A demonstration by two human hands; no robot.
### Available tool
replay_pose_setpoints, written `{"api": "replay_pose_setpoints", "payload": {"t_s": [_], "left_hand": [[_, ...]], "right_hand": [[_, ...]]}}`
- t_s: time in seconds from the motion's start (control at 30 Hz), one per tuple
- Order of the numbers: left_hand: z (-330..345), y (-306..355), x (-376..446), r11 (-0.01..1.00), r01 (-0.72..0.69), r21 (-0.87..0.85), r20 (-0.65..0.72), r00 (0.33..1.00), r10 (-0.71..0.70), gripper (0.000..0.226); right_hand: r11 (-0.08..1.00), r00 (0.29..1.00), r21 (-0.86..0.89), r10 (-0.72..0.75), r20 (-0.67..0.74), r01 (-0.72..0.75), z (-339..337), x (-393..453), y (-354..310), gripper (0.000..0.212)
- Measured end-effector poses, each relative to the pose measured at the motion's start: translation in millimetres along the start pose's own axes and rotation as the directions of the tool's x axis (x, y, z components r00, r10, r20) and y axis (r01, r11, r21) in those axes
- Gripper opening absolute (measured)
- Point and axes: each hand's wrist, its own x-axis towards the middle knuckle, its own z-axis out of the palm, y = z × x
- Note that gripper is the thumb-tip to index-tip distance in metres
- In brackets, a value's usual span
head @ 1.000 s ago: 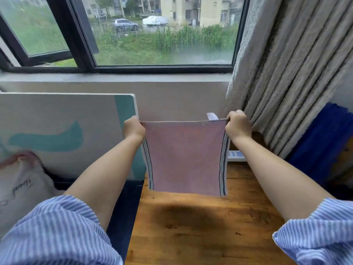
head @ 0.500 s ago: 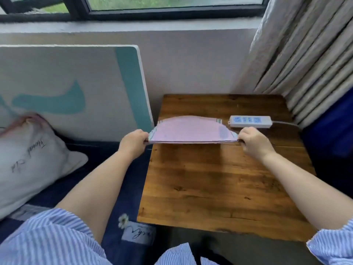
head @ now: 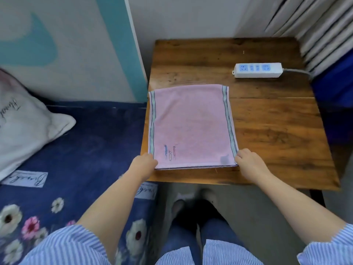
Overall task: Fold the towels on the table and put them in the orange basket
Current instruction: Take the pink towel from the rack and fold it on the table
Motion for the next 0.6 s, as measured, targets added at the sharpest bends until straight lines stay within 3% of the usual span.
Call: {"api": "replay_pose_setpoints", "payload": {"t_s": [0.07, 0.13, 0.33, 0.43, 0.5, 0.6], "left_hand": [[9, 4, 2, 0.999, -0.026, 0.023, -0.008, 1.0, 0.027, 0.033], [19, 7, 2, 0.998, -0.04, 0.043, 0.006, 0.999, 0.04, 0.033], [33, 7, 1, 1.0, 0.01, 0.011, 0.063, 0.998, -0.011, 0.028], [25, 2, 6, 0.996, 0.091, -0.006, 0.122, 0.988, -0.09, 0.03], [16, -4, 13, 0.993, 0.12, -0.021, 0.12, 0.986, -0.116, 0.035], [-1, -10, 28, 0.965, 0.219, -0.142, 0.009, 0.975, -0.22, 0.027]], "right_hand": [[0.997, 0.999, -0.067, 0.031, -0.005, -0.032, 6, -2, -7, 0.04], [0.99, 0.986, -0.082, 0.12, 0.119, -0.111, 14, -3, -11, 0.026], [0.975, 0.943, -0.095, 0.218, 0.25, -0.2, 32, -11, -8, 0.034], [0.974, 0.969, -0.051, 0.226, 0.1, -0.222, 19, -8, -3, 0.016], [0.974, 0.975, 0.066, 0.22, -0.028, -0.217, 13, 2, 3, 0.017], [0.961, 0.971, 0.158, 0.235, -0.046, -0.225, -2, 28, 8, 0.003]]}}
